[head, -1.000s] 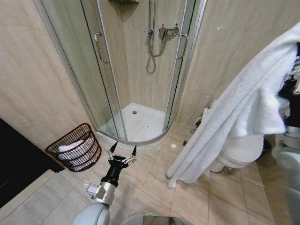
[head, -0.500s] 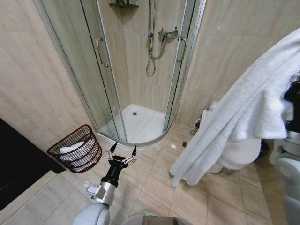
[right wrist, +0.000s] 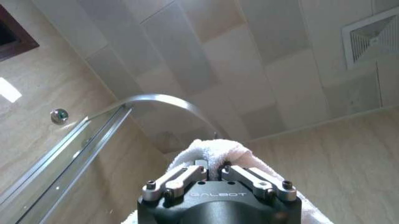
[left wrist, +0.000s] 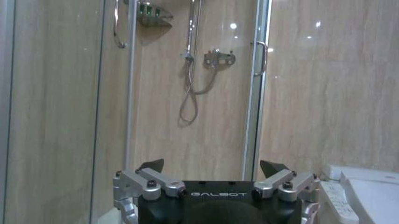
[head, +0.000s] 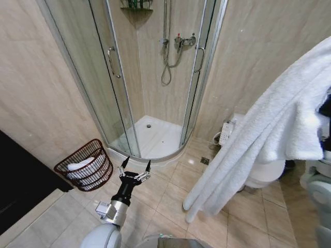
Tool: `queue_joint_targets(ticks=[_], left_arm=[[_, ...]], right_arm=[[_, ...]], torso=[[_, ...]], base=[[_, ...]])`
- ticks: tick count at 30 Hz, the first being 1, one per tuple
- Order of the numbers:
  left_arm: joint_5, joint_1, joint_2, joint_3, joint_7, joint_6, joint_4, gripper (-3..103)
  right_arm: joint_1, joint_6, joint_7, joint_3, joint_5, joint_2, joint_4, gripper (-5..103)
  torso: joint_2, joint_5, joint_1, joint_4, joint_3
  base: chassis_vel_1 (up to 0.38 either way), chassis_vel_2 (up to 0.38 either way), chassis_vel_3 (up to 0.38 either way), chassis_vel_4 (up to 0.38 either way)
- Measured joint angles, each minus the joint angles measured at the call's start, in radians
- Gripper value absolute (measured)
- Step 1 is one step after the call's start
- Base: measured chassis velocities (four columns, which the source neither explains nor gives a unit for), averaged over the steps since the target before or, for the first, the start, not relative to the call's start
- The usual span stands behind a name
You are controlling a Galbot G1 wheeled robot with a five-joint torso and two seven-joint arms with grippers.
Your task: Discard the used towel into the hamper.
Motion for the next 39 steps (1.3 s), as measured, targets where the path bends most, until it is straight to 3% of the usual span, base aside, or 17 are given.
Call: queue_joint_targets(ticks=[22,39], left_arm=[[0.0,0.0,0.0,0.0,0.0,0.0,0.0,100],[0.0,0.0,0.0,0.0,0.0,0.0,0.0,100]], right_arm=[[-0.025,0.004,0.002,0.029,-0.023,0.052,0.001,8],[-0.028,0.013,0.015,0.108,0.04,-0.033,-0.054,8]], torso=[[0.096,0.0001,0.041,-0.0001,0.055],[0.175,0.0001,0.075,0.0,0.1]], base=[[0.0,0.0,0.0,0.0],[0.0,0.0,0.0,0.0]])
